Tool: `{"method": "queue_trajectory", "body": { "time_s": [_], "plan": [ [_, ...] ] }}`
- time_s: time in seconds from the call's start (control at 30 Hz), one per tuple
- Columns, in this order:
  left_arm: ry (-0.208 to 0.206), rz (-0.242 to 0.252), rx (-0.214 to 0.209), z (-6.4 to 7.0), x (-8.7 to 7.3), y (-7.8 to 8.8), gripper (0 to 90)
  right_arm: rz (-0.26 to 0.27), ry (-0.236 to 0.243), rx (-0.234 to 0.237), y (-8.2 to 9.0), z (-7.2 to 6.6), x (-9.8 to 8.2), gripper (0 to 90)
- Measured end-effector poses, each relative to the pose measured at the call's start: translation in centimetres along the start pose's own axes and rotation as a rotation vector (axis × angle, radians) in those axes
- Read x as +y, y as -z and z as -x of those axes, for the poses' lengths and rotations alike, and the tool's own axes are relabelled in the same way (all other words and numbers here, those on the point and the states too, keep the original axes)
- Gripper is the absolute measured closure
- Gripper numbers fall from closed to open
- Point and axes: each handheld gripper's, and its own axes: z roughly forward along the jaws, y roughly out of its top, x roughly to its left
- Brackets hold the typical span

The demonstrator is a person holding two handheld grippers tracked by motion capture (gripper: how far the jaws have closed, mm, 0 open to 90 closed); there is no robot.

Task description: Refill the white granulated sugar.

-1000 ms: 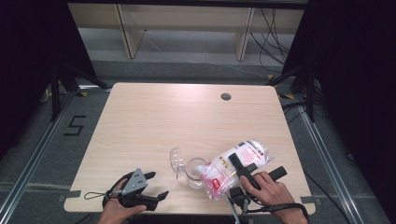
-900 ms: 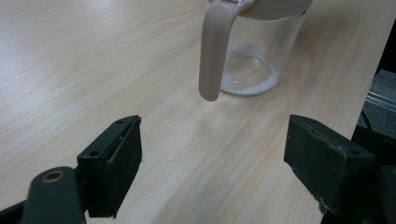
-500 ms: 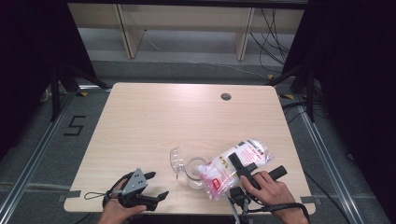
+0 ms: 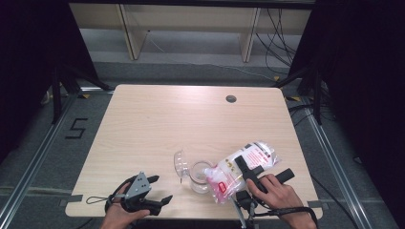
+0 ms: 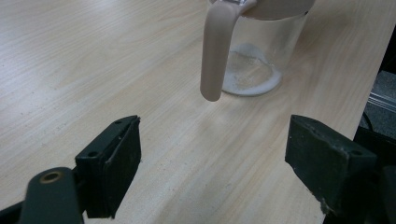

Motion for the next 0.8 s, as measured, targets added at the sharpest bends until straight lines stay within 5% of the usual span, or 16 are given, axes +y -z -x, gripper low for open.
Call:
{"method": "queue_trajectory", "body": {
  "time_s": [0.03, 0.07, 0.3, 0.37, 0.47, 0.53, 0.7, 0.8],
  "plan": [
    [0.0, 0.0, -0.001, 0.0, 0.0, 0.01, 18.1, 0.0, 0.001, 0.0, 0.01, 0.0, 0.01, 51.1],
    [0.0, 0.0, 0.0, -0.02, -0.01, 0.0, 18.0, -0.02, 0.06, 0.002, 0.14, 0.36, -0.06, 51.1],
    [0.003, 0.002, 0.003, -0.01, -0.01, 0.02, 17.8, -0.015, 0.07, 0.0, 0.16, 0.48, -0.05, 51.3],
    [-0.007, -0.004, 0.003, -0.08, 0.08, 0.14, 17.8, -0.005, 0.106, -0.002, 0.08, 0.71, -0.16, 51.3],
    [-0.031, 0.004, 0.001, -0.25, 0.14, 0.15, 17.8, -0.005, 0.095, 0.002, 0.04, 0.68, -0.27, 51.4],
    [0.004, 0.001, 0.009, -0.04, 0.06, 0.15, 17.7, -0.009, 0.108, 0.002, 0.01, 0.75, -0.29, 51.4],
    [0.003, 0.001, 0.01, -0.07, 0.07, 0.14, 17.7, -0.005, 0.106, 0.002, 0.04, 0.77, -0.24, 51.5],
    [-0.025, -0.001, 0.005, -0.32, 0.1, 0.16, 17.7, -0.004, 0.125, 0.002, 0.13, 0.92, -0.17, 51.5]
  ]
}}
